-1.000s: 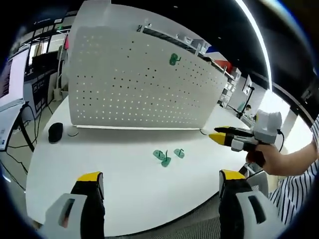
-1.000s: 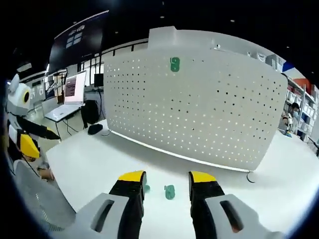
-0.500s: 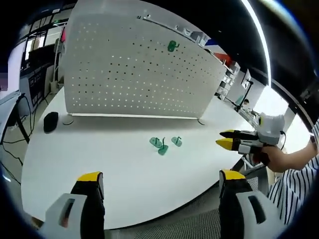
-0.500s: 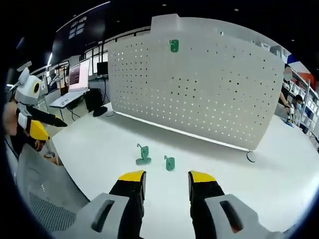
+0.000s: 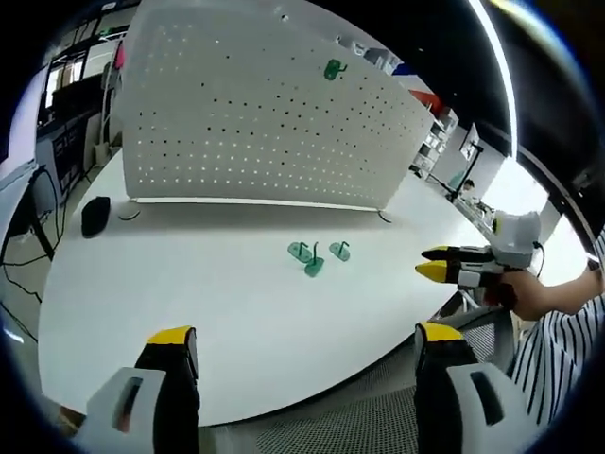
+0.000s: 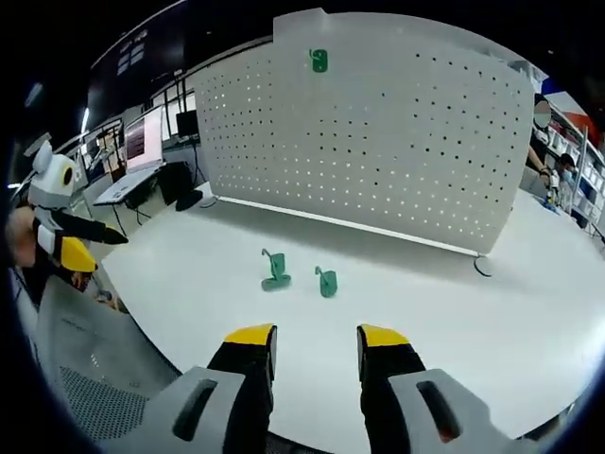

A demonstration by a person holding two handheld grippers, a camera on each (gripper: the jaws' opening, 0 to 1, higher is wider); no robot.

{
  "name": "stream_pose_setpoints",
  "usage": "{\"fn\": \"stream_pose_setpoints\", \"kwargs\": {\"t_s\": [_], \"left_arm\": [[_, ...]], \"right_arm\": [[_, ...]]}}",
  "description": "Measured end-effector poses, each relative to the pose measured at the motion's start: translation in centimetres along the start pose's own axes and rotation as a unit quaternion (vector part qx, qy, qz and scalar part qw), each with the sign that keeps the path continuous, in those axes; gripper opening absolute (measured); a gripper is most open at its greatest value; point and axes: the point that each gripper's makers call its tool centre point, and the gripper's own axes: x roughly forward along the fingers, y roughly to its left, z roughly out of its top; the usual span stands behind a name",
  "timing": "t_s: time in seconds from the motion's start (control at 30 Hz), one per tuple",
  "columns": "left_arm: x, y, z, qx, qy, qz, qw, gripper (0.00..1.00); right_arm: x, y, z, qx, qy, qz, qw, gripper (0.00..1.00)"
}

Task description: Insert the hook assembly into the mounting plate slot until the hook locks in place.

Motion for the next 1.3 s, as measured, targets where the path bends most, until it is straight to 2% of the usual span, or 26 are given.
{"fn": "stream_pose_setpoints", "kwargs": {"t_s": [0.23,0.37,0.53,0.67,0.87,1.03,1.13,1.3], "left_arm": [[0.3,0.3,-0.7,-0.004,0.011,0.003,0.9999,0.97],[0.5,0.4,-0.8,-0.004,0.014,0.002,0.9999,0.97],[1.0,0.2,-0.7,-0.002,0.02,-0.002,0.9998,0.97],[1.1,0.2,-0.5,-0.002,0.023,-0.002,0.9997,0.97],[0.9,1.1,-0.6,-0.003,0.027,0.004,0.9996,0.96],[0.6,1.9,-0.9,-0.011,0.03,0.013,0.9994,0.96],[0.6,2.0,-1.1,-0.014,0.032,0.014,0.9993,0.96],[0.7,2.3,-1.5,-0.02,0.037,0.017,0.999,0.95]], "right_arm": [[1.3,1.0,-0.4,-0.001,0.011,0.018,0.9998,0.3],[2.4,2.1,0.0,-0.006,0.011,0.036,0.9993,0.28],[4.7,3.7,1.1,-0.012,0.011,0.058,0.9982,0.26],[6.9,4.8,1.2,-0.027,0.019,0.078,0.9964,0.25],[9.6,6.0,2.2,-0.008,0.025,0.102,0.9945,0.24],[11.7,6.8,2.3,-0.01,0.039,0.107,0.9934,0.22],[12.8,7.0,2.3,0.003,0.046,0.108,0.9931,0.21],[14.7,7.2,2.2,-0.007,0.062,0.105,0.9926,0.19]]}}
